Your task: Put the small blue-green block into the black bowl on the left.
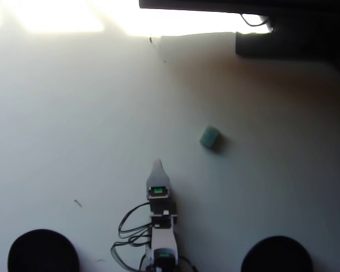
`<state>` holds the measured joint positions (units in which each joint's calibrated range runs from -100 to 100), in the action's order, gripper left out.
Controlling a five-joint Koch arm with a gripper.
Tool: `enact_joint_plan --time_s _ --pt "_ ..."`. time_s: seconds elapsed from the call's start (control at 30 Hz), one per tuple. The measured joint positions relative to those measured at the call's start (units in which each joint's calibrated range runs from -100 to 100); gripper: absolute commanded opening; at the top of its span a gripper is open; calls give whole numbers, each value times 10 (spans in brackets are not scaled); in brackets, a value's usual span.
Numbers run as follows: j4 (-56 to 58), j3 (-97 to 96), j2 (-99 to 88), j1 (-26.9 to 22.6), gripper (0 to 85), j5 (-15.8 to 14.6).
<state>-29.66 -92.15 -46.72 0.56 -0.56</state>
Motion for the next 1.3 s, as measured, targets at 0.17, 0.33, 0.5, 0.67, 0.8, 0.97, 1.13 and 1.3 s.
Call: enact_joint_plan --time_s 0.17,0.33,0.5,0.67,0.8,0.97,1.13,1.3 --pt "0 0 -1 0 490 0" --pt "0 0 -1 0 490 0" --pt "0 0 -1 0 490 0" --pt "0 0 -1 0 490 0" --pt "0 0 -1 0 490 0" --pt "0 -1 -3 -13 491 1" --pt "12 -8 -39 -13 493 23" --pt "191 48 -222 13 488 74"
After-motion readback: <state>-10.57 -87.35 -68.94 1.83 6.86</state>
